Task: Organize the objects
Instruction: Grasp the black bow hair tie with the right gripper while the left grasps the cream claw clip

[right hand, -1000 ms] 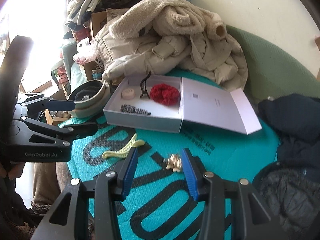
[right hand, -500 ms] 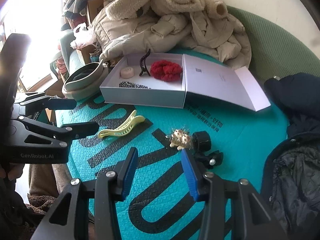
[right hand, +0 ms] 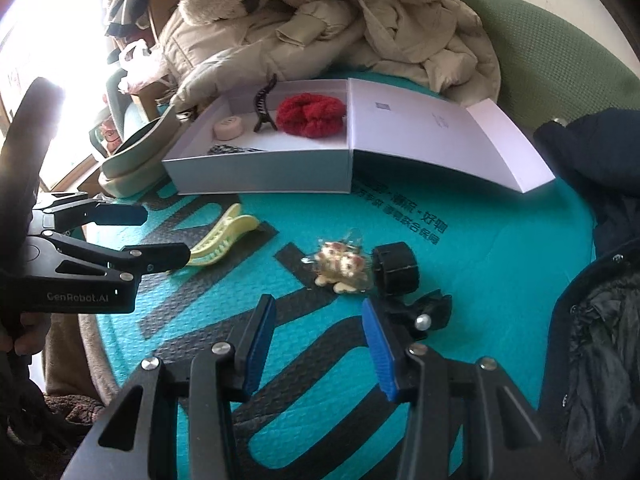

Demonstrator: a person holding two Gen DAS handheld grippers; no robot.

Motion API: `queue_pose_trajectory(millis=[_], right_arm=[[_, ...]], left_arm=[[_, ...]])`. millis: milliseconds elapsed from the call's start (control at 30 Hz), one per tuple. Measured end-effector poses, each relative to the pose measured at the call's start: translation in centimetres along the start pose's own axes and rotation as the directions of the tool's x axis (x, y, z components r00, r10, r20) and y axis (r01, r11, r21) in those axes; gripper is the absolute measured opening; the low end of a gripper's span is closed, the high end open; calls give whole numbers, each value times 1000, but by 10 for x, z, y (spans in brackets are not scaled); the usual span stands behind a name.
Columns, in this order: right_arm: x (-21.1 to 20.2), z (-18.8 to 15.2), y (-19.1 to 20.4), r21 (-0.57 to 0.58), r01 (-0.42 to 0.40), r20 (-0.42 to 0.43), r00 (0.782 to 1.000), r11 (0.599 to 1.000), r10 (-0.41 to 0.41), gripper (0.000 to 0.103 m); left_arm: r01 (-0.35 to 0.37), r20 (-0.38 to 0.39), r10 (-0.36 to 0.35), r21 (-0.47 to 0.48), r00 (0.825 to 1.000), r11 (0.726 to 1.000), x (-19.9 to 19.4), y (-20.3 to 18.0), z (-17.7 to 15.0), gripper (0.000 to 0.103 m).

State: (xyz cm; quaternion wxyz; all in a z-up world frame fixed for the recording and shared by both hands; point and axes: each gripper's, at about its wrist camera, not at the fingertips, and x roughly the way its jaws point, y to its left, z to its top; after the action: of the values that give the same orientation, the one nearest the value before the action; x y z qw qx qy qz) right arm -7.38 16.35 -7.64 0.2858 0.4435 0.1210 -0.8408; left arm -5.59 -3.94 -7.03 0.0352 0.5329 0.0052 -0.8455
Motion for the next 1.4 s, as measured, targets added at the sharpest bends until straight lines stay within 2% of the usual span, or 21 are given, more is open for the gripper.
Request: queue_pose_trajectory(millis=[200, 333, 500, 633, 800, 933, 1067, 1133, 1233, 1333, 1400], right_arm=[[16, 0, -22, 49, 34, -23, 999, 998, -33, 45], [21, -1, -31, 73, 65, -24, 998, 995, -63, 57], [31, -1, -39, 90, 96, -37, 995, 991, -93, 64], [40, -2, -43, 103, 103, -57, 994, 989, -97, 70], [48, -4, -50, 118, 130, -73, 990, 984, -121, 70], [51, -4, -57, 147, 121, -74, 991, 982, -112, 70], [51, -5, -59, 152, 105, -64, 993, 983, -96, 69], [51, -6, -59, 150, 93, -66, 994, 984, -84, 56], [54, -9, -56, 143, 85, -78, 994, 986, -74, 49], [51, -11, -52, 123, 78, -77, 995, 989, -69, 40], [49, -14, -50, 113, 77, -80, 994, 991, -68, 38]], left_arm=[[-10, -28, 11, 12, 1000, 1000, 24, -7, 8, 73], [-32, -40, 32, 22, 999, 999, 35, -9, 14, 73], [-69, -57, 70, 25, 996, 997, 49, -5, 20, 73], [-70, -78, 71, 13, 994, 997, 58, 0, 23, 73], [-82, -85, 83, 21, 993, 996, 69, 1, 28, 73], [-78, -82, 80, 23, 993, 997, 74, -1, 30, 71], [-42, -75, 42, -4, 996, 999, 75, 2, 31, 59], [-39, -70, 40, 3, 997, 999, 74, 0, 32, 49], [-41, -58, 43, 37, 997, 998, 72, -9, 31, 31], [-61, -47, 64, 63, 997, 996, 70, -16, 29, 26], [-45, -48, 48, 61, 998, 997, 69, -18, 27, 21]])
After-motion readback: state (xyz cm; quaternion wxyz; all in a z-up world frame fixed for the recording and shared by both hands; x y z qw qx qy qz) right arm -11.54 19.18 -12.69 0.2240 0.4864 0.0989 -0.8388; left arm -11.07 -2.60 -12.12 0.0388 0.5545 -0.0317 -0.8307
